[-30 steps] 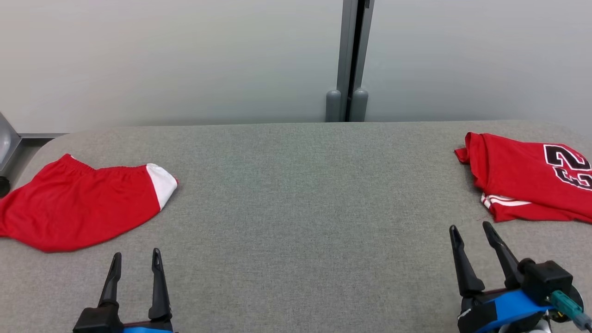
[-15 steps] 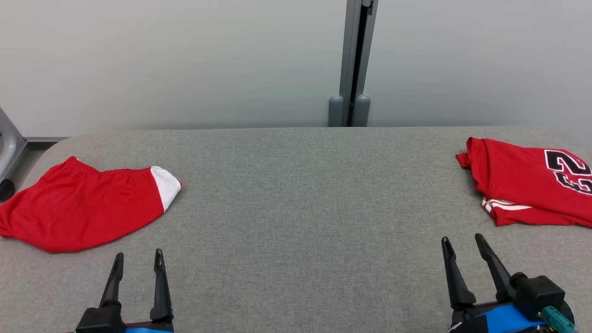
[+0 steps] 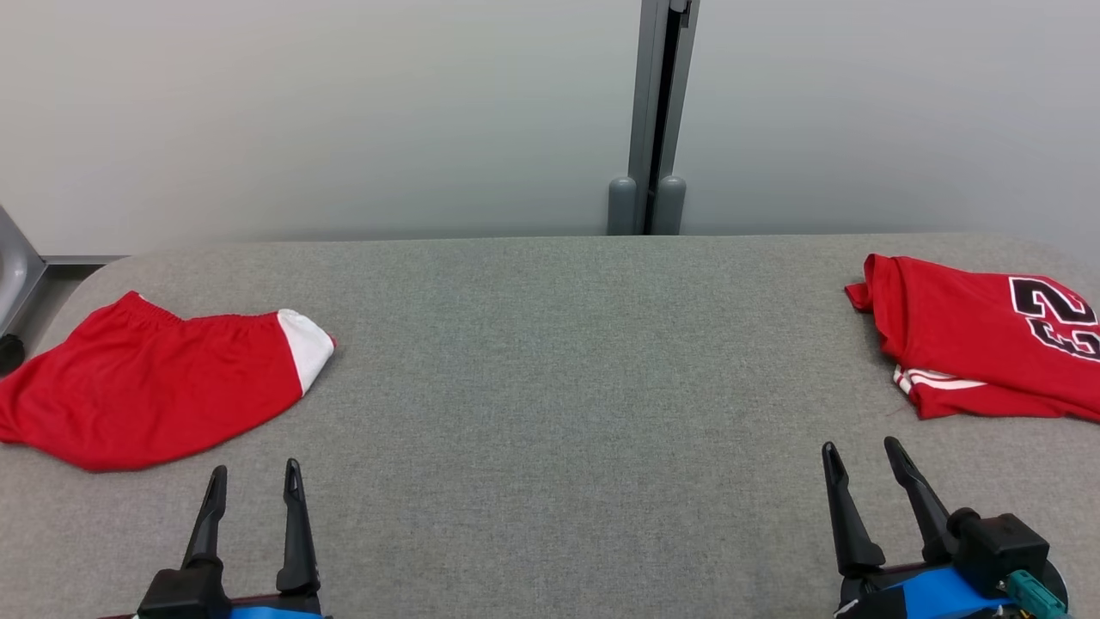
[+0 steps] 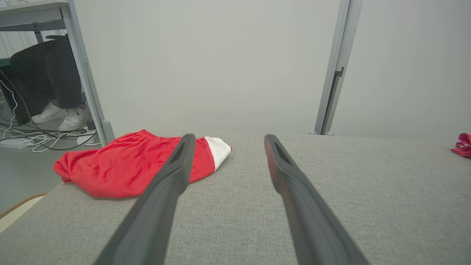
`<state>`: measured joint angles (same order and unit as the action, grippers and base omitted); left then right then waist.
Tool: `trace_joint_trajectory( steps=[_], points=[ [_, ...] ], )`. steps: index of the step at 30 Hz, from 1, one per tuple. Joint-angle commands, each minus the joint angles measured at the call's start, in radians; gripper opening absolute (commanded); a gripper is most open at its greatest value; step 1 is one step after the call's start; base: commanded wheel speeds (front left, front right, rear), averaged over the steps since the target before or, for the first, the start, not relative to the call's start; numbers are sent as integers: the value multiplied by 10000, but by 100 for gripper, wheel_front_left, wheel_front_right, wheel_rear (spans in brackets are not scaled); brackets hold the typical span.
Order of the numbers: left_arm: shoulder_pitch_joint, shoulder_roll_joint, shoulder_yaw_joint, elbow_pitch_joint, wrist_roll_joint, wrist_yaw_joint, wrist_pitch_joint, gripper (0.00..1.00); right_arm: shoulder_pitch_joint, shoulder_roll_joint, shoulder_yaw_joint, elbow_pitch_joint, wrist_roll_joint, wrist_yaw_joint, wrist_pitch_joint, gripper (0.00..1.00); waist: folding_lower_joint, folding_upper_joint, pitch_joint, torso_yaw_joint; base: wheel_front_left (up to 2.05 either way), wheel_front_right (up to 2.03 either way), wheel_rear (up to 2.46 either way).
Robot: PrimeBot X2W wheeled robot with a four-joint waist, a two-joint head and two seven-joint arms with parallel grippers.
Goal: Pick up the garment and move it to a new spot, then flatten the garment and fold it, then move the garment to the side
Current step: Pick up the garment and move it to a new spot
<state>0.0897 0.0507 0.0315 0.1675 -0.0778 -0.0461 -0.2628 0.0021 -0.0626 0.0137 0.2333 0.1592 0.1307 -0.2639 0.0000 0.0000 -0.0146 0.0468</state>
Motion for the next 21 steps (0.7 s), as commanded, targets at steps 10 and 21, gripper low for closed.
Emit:
trace_joint_trajectory(
  steps=[10,21],
  points=[
    [-167,-5,220,-104,63,52,-24,100,57,41,15,60,-58,2,-4,100,0,0,23,248,0,0,0],
    [-224,-3,408,-209,150,27,-24,100,98,62,223,291,96,2,-4,100,0,0,40,1243,0,0,0]
  ],
)
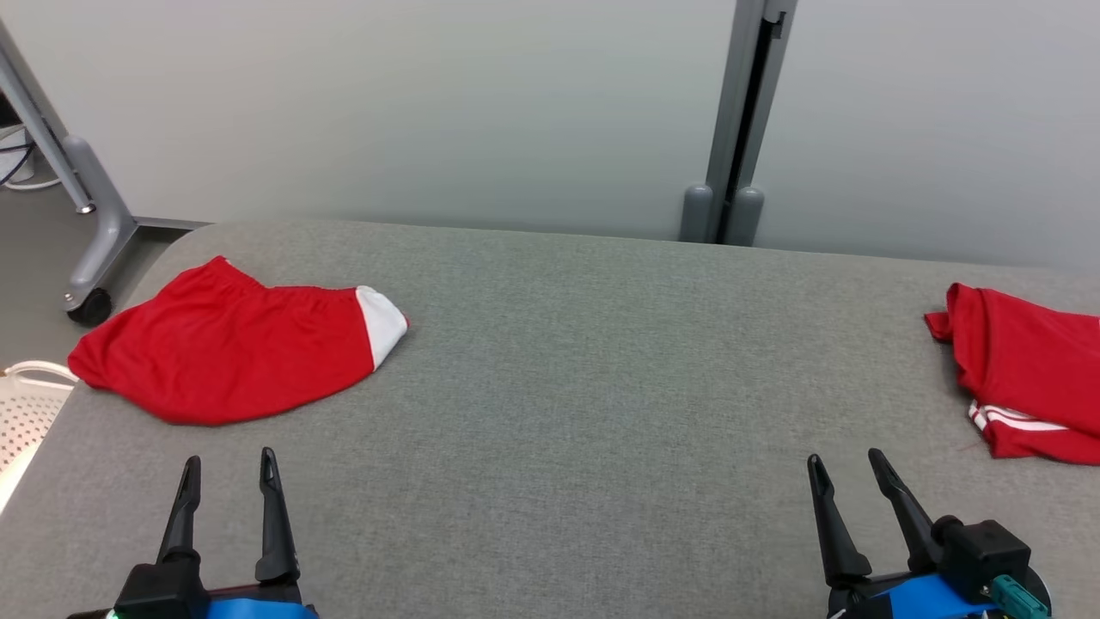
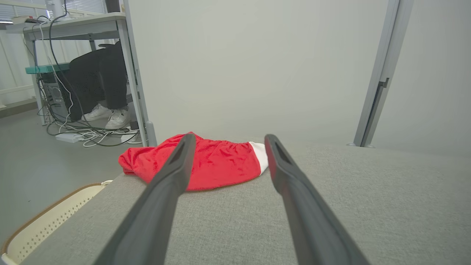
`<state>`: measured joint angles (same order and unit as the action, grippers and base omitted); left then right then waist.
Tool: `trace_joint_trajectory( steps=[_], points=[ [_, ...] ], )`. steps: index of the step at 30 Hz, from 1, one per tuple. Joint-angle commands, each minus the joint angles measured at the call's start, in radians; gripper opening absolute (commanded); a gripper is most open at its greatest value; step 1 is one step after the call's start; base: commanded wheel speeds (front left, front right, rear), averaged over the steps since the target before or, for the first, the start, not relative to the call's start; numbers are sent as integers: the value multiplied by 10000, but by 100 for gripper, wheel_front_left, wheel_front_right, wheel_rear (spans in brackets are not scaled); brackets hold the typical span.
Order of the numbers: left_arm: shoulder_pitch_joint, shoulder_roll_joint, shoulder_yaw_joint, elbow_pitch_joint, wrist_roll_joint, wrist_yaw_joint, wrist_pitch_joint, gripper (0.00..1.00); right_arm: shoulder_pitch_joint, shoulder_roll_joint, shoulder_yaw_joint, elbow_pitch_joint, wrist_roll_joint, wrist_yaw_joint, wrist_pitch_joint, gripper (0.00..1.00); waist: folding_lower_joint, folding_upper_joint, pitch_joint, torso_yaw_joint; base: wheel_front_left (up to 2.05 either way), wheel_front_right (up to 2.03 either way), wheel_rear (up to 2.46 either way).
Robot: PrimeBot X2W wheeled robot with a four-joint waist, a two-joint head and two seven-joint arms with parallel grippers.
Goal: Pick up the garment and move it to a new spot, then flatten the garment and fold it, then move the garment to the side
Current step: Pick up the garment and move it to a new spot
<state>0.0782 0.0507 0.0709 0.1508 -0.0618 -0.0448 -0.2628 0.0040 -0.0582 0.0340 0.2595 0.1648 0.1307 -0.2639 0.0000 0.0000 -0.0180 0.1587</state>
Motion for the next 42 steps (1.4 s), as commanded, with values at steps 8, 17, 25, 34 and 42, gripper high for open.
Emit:
trace_joint_trajectory(
  steps=[8,17,25,34,42],
  points=[
    [-248,18,104,-38,43,-33,-24,100,10,19,90,103,73,2,-4,100,0,0,159,975,0,0,0],
    [-95,11,290,-133,22,55,-24,100,-90,-28,175,141,135,2,-2,100,0,0,244,2131,0,0,0],
    [-17,8,380,-250,30,65,-24,100,-123,-29,203,88,90,2,-4,100,0,0,351,2703,0,0,0],
    [-46,5,581,-242,-13,22,-24,100,-135,-27,323,20,33,2,-4,100,0,0,463,2808,0,0,0],
    [-615,53,666,-14,-97,5,-24,100,-401,-246,373,-107,58,2,-4,100,0,0,744,2375,0,0,0]
  ],
)
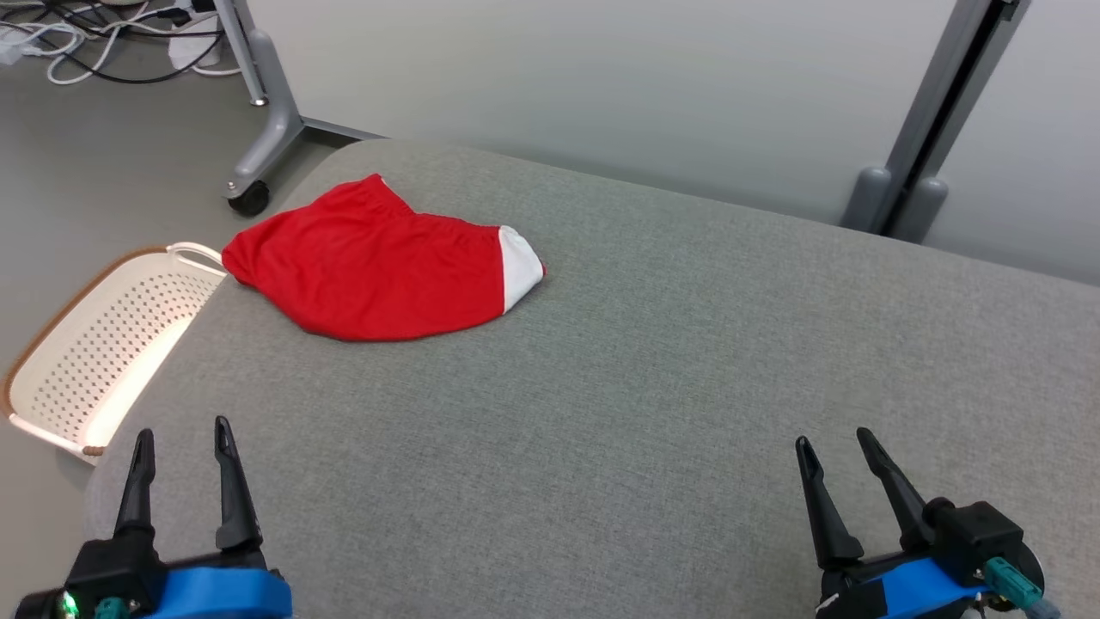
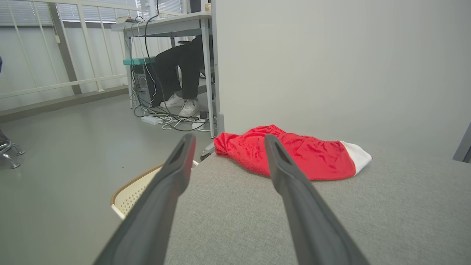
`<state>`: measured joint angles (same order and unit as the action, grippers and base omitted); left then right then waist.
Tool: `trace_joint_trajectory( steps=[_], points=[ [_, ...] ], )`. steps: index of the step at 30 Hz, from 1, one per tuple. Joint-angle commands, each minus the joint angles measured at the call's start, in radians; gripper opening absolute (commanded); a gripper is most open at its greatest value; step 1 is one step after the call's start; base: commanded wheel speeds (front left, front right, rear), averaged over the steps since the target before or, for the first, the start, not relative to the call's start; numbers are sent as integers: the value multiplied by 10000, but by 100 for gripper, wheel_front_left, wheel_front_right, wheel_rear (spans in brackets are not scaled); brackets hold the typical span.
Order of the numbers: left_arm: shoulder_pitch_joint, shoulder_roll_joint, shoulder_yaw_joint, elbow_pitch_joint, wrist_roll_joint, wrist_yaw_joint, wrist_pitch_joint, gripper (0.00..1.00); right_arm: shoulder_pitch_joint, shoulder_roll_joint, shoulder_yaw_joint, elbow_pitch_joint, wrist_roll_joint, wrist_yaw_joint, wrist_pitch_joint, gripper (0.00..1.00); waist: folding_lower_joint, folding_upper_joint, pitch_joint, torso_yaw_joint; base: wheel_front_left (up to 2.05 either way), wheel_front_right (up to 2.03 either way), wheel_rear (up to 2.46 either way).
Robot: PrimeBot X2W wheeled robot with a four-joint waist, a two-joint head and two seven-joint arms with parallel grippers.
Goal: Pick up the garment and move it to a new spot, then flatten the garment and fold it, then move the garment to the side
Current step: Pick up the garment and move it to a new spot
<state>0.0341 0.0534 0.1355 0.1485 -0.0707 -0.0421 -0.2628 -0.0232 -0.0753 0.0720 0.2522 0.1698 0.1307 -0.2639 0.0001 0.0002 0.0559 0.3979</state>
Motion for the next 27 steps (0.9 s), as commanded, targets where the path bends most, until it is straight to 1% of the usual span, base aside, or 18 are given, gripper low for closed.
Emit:
trace_joint_trajectory(
  steps=[1,5,10,16,20,25,27],
  points=[
    [-353,51,49,83,-38,-38,-24,100,-174,-126,-14,-81,-19,2,-4,100,-1,-2,68,-96,0,0,0],
    [-1328,198,368,362,-259,-104,-24,100,-403,-334,76,-334,-146,2,-4,100,-1,-2,449,-528,0,0,0],
    [-2914,650,810,975,-480,-180,-24,100,-754,-652,279,-726,-278,2,1,100,-1,-2,1144,-1274,0,0,0],
    [-4741,1476,1379,1665,-679,-277,-22,100,-1171,-1005,199,-1505,-434,2,149,100,-1,-2,2325,-2292,0,0,0],
    [-5884,2151,1619,2321,-726,-364,-22,100,-1422,-1280,77,-2227,-522,3,309,100,-1,-2,3246,-2880,0,0,0],
    [-7073,2867,1732,3796,-909,-463,84,100,-1628,-1567,-167,-3044,-601,2,441,100,-1,-2,4229,-3441,0,0,0],
    [-7545,3073,1702,4413,-967,-513,80,100,-1642,-1679,-331,-3296,-642,2,485,100,-1,-2,4506,-3555,0,0,0]
  ],
)
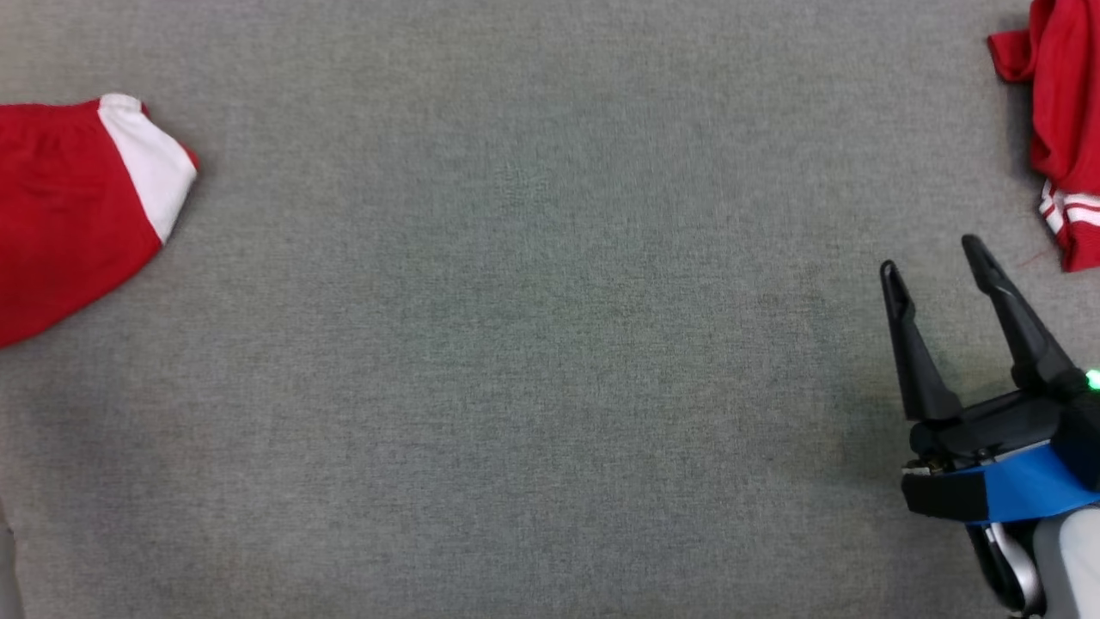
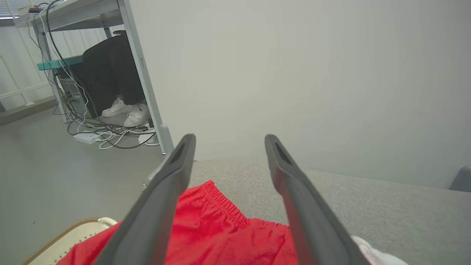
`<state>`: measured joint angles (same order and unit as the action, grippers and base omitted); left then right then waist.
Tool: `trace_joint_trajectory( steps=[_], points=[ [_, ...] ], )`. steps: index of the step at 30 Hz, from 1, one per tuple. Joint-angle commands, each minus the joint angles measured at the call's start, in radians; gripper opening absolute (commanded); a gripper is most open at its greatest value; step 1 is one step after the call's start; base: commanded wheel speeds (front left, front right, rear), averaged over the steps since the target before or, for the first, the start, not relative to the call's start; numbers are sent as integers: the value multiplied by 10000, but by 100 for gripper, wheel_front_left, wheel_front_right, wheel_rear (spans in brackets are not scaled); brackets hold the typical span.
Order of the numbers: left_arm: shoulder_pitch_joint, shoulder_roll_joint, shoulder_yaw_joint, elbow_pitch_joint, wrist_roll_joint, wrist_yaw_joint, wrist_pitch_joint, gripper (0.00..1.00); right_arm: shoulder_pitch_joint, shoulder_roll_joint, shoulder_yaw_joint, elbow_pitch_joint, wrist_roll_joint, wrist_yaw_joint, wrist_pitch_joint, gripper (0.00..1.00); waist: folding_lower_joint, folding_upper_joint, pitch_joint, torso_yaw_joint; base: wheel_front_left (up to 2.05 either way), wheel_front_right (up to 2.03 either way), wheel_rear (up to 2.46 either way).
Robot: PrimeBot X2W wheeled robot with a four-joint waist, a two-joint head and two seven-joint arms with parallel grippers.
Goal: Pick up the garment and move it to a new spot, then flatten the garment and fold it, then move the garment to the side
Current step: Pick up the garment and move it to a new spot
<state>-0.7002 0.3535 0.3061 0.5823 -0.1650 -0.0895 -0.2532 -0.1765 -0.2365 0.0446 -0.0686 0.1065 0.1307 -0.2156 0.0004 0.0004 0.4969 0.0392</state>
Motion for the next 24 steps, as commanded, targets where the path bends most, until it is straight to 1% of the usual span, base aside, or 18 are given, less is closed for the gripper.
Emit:
trace_joint_trajectory(
  steps=[1,4,8,10,14,16,19,21,23,24],
  points=[
    [-419,155,-24,369,-67,-66,24,100,-105,-133,-154,-198,-38,2,50,100,-4,-4,235,-7,0,0,0],
    [-944,386,-262,1376,-4,-128,300,100,-74,-241,-345,-497,-62,2,121,100,-4,-4,542,-65,0,0,0],
    [-1407,682,-613,2782,119,-220,1063,100,-25,-306,-419,-801,-68,2,193,100,-4,-4,719,-125,0,0,0],
    [-1556,710,-669,3036,80,-242,1164,100,-20,-319,-423,-839,-70,2,219,100,-4,-4,735,-134,0,0,0],
    [-1734,748,-934,4074,-229,-357,1978,100,20,-311,-419,-927,-91,2,268,100,-4,-4,735,-150,0,0,0],
    [-1791,736,-1093,4496,-342,-404,2489,100,45,-325,-444,-941,-103,2,290,100,-4,-4,703,-135,0,0,0],
    [-1747,510,-1296,5176,-738,-427,3719,100,76,-358,-432,-924,-85,2,336,100,-4,-4,595,-117,0,0,0],
    [-1787,413,-1505,5376,-1062,-433,4461,100,95,-349,-386,-920,-88,2,365,100,-4,-4,520,-115,0,0,0],
    [-1792,411,-1598,5425,-1385,-436,4937,100,108,-350,-340,-890,-69,2,376,100,-4,-4,430,-135,0,0,0],
    [-1775,399,-1667,5439,-1558,-437,5205,71,125,-343,-319,-881,-62,2,391,100,-4,-4,381,-152,0,0,0]
  ],
)
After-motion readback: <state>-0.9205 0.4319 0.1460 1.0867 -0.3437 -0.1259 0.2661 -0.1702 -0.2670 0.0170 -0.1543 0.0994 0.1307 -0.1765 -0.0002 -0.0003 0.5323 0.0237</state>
